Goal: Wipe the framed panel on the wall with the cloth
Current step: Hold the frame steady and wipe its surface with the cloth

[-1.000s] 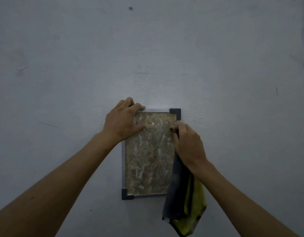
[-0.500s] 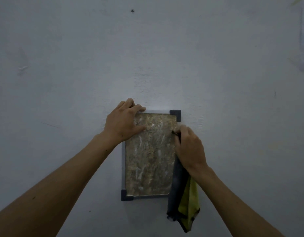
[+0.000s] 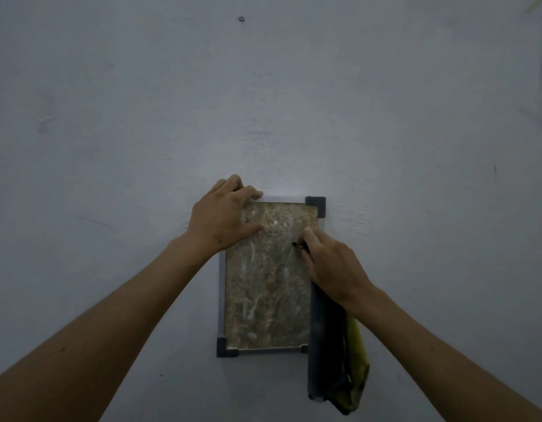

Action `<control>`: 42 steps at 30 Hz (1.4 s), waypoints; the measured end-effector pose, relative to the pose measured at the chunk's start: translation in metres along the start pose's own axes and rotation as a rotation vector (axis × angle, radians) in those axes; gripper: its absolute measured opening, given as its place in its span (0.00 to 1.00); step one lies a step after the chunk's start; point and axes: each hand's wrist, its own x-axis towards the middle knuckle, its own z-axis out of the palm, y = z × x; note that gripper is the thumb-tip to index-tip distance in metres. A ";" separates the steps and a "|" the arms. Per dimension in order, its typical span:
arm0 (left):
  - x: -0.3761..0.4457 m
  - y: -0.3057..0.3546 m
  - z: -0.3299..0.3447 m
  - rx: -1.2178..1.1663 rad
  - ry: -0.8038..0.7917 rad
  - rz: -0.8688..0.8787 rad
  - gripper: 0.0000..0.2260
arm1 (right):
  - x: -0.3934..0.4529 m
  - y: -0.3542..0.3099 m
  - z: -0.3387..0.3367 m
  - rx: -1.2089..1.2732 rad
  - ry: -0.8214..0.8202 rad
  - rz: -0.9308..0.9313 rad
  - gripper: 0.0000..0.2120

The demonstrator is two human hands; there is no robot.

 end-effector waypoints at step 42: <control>0.003 0.000 -0.003 -0.020 -0.018 0.021 0.28 | -0.006 -0.003 0.014 0.020 0.134 0.127 0.06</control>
